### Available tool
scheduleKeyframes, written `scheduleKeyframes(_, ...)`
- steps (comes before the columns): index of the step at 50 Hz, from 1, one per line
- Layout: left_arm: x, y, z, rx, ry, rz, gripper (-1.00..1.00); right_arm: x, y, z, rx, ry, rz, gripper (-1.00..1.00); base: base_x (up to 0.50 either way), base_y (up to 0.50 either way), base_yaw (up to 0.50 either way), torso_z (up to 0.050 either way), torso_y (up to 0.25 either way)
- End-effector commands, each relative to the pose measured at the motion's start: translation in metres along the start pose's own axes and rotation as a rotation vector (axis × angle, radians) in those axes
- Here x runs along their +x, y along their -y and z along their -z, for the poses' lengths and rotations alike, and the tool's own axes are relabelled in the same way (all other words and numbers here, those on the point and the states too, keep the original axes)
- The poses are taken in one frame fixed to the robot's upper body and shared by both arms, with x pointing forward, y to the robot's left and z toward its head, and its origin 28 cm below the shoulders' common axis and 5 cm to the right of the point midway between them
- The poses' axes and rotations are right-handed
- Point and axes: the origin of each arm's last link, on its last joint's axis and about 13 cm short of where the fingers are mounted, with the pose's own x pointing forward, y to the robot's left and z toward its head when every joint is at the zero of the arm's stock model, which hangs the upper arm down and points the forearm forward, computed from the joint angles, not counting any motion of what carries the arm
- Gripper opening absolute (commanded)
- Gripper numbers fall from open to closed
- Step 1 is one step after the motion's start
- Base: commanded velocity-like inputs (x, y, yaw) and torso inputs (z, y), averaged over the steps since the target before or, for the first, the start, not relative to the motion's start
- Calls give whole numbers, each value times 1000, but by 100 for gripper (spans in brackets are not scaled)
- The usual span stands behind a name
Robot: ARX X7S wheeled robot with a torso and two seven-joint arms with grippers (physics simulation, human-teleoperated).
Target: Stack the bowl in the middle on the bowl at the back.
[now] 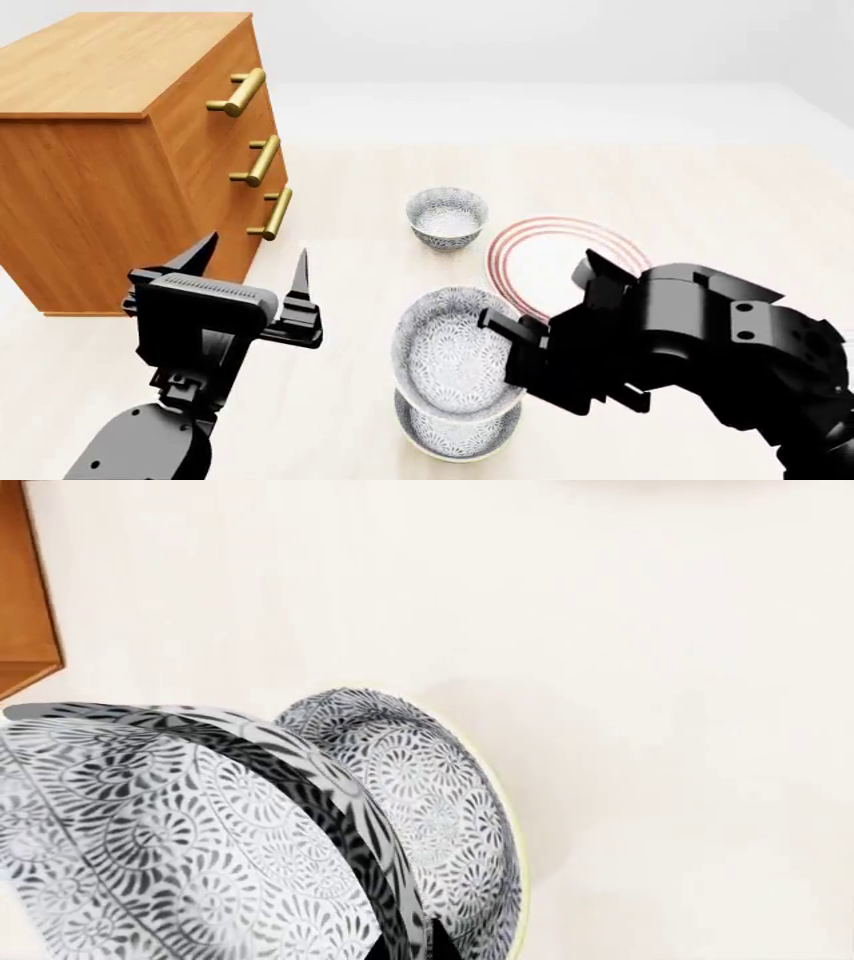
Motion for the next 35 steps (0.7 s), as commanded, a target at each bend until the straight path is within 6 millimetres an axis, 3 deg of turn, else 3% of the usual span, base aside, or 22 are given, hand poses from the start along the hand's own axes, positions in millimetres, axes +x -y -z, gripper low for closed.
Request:
scheduleKeyframes(1,0,0,1,1,-2,-2,100,2,1,0,7,-4,-1,-100,0,0,0,0,0)
scheduleKeyframes(35,-2,-2,2,-2,-7,-14,100,19,5,1,22,-57,18,-100,0,0,0,0,0)
